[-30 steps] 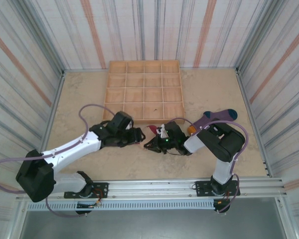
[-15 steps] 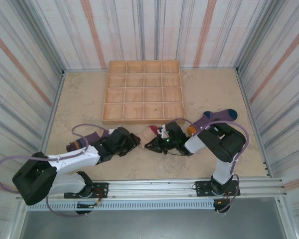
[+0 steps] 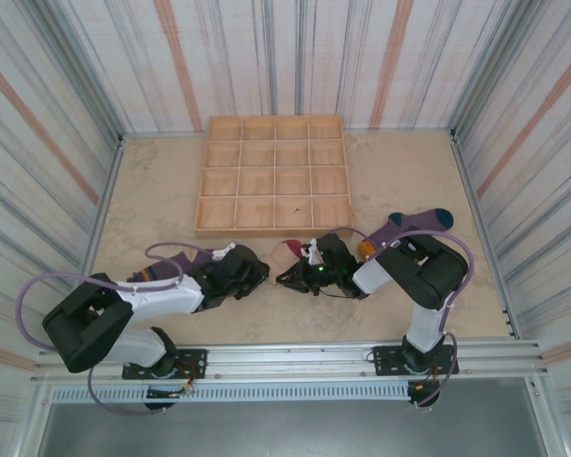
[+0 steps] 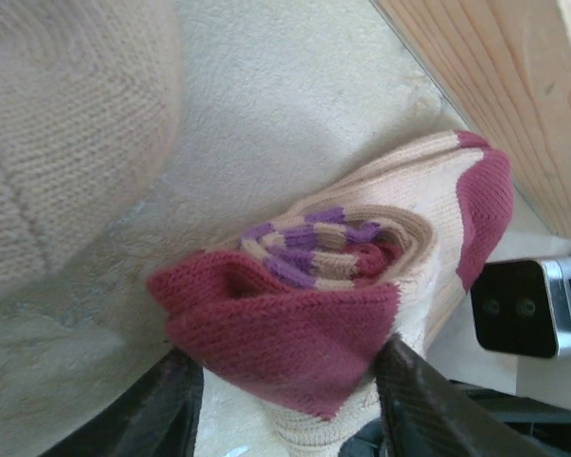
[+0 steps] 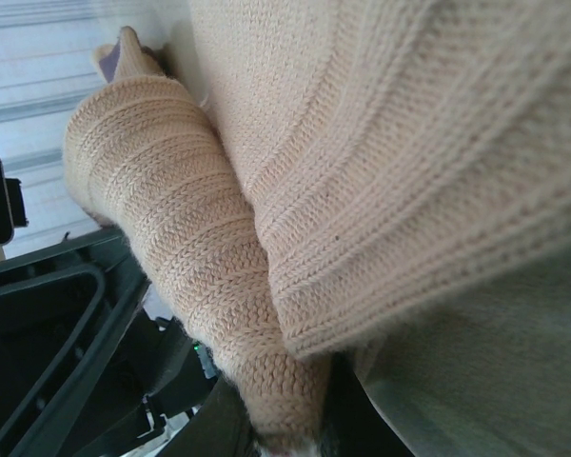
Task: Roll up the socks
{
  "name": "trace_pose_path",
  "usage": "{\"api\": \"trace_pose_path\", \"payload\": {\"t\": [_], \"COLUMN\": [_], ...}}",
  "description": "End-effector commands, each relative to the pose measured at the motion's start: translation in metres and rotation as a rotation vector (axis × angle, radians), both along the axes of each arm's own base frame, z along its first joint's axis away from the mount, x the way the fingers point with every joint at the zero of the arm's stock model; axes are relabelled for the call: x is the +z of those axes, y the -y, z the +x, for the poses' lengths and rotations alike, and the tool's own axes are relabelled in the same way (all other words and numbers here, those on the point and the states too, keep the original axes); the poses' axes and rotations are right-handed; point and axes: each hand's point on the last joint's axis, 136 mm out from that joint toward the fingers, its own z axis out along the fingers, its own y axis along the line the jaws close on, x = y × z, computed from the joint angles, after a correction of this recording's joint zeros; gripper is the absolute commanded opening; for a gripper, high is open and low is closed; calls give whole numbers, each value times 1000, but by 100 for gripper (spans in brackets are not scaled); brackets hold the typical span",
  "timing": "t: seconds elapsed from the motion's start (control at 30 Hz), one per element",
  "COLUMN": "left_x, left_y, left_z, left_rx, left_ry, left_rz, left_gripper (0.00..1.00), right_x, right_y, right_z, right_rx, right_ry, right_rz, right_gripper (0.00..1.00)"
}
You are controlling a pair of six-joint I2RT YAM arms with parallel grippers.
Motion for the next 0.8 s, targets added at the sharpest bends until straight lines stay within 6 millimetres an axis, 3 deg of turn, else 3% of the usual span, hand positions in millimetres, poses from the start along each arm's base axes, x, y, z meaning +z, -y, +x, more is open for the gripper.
{"api": "trace_pose_path", "payload": {"t": [0.0,0.13,0.27,0.53,0.77], "left_x": [-9,-13,-11,12,20], "left_y": [-11,-10,-13,-26,-25], "left_z": [5,4,4,0,-4], "left_rx": [59,42,13,-46,-108], "left_ry": [1,-29,-53,-74,-117], "left_rz": [49,58,96,171,165], "left_gripper": [41,22,6,2,3], "right_x": [-83,-73,-56,5,54], "right_y": [57,53,45,46,40], "right_z": [-38,-29,-22,-13,-17], "right_rx": [-99,-77,0,96,230], "right_ry": [-262,-174,-47,332,765], "right_rz": [-313,-293,-318,-489,-673], "right_gripper": [0,0,15,63,71]}}
